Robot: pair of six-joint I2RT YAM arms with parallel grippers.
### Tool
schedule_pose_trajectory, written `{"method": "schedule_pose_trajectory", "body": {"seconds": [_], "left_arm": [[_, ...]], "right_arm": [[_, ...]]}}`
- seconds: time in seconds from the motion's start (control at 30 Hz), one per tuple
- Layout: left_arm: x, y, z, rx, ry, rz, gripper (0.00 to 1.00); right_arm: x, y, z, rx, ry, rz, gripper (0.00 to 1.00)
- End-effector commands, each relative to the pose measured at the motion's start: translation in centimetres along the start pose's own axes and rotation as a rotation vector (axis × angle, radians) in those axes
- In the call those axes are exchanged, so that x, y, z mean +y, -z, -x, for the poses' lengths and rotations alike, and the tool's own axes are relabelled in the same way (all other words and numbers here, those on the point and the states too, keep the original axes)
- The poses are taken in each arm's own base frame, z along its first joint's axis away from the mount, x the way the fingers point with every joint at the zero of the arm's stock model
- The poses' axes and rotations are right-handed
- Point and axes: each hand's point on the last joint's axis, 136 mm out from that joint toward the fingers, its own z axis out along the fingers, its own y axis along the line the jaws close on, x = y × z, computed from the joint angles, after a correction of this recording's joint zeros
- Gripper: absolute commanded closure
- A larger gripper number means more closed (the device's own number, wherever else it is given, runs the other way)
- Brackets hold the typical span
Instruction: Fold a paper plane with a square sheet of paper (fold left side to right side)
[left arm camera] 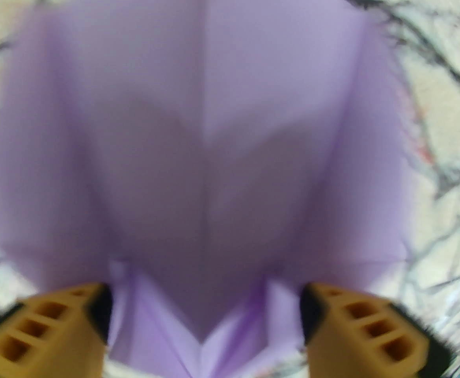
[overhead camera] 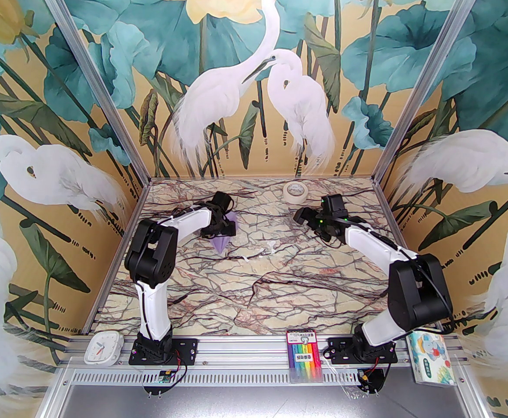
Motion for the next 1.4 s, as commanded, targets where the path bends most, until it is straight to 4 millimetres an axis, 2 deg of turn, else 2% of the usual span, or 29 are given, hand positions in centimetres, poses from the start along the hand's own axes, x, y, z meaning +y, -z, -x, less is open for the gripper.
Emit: {"method": "schedule_pose_trajectory", "body": {"seconds": [0.0, 0.1, 0.17, 0.23, 0.3, 0.33, 0.4, 0.47, 0.53, 0.63, 0.73, 0.87, 0.97, 1.0, 1.07, 1.1, 1.37], "left_arm": [[0.3, 6.8, 2.8, -0.117, 0.056, -0.043, 0.0], [2.9, 10.1, 3.6, -0.215, 0.131, 0.001, 0.01], [5.9, 12.0, 3.9, -0.3, 0.206, 0.074, 0.0], [9.9, 13.4, 3.7, -0.401, 0.277, 0.183, 0.0], [13.3, 13.5, 2.7, -0.429, 0.35, 0.225, 0.0], [15.4, 13.2, 1.9, -0.452, 0.384, 0.279, 0.01], [18.3, 12.4, 0.9, -0.509, 0.396, 0.35, 0.0], [19.8, 11.4, 0.0, -0.565, 0.379, 0.375, 0.0], [20.9, 10.4, -0.2, -0.646, 0.35, 0.405, 0.01], [20.5, 9.6, 0.6, -0.782, 0.259, 0.389, 0.0], [19.6, 8.9, 1.6, -0.936, 0.209, 0.301, 0.0], [17.2, 7.4, 2.3, -0.985, 0.125, 0.133, 0.0], [15.6, 6.4, 1.6, -0.977, 0.061, 0.043, 0.01], [16.0, 6.8, 1.6, -1.037, 0.065, 0.055, 0.0], [16.1, 6.3, 1.5, -0.976, 0.086, 0.053, 0.01], [16.2, 6.5, 1.7, -1.0, 0.08, 0.057, 0.01], [16.2, 6.5, 1.6, -1.001, 0.079, 0.058, 0.01]], "right_arm": [[-0.5, 4.1, 3.1, -0.143, 0.107, -0.08, 0.01], [-2.2, 6.7, 4.8, -0.255, 0.187, -0.164, 0.01], [-3.8, 8.1, 5.8, -0.336, 0.252, -0.241, 0.01], [-5.9, 9.5, 6.6, -0.445, 0.339, -0.351, 0.01], [-7.5, 10.3, 7.1, -0.552, 0.387, -0.421, 0.01], [-8.2, 10.5, 7.1, -0.596, 0.415, -0.436, 0.01], [-9.2, 10.5, 7.1, -0.672, 0.452, -0.449, 0.01], [-10.5, 9.9, 6.8, -0.735, 0.432, -0.439, 0.01], [-10.7, 9.2, 6.9, -0.8, 0.428, -0.395, 0.01], [-10.6, 7.2, 6.9, -0.818, 0.504, -0.371, 0.01], [-11.5, 5.2, 6.9, -0.806, 0.514, -0.377, 0.01], [-11.6, 3.9, 6.7, -0.757, 0.521, -0.312, 0.01], [-12.6, 3.1, 6.5, -0.751, 0.489, -0.22, 0.01], [-12.8, 3.4, 6.5, -0.771, 0.48, -0.224, 0.01], [-13.6, 3.9, 6.6, -0.782, 0.442, -0.267, 0.01], [-13.9, 4.2, 6.8, -0.805, 0.426, -0.284, 0.01], [-13.0, 3.4, 6.7, -0.764, 0.469, -0.253, 0.01]]}}
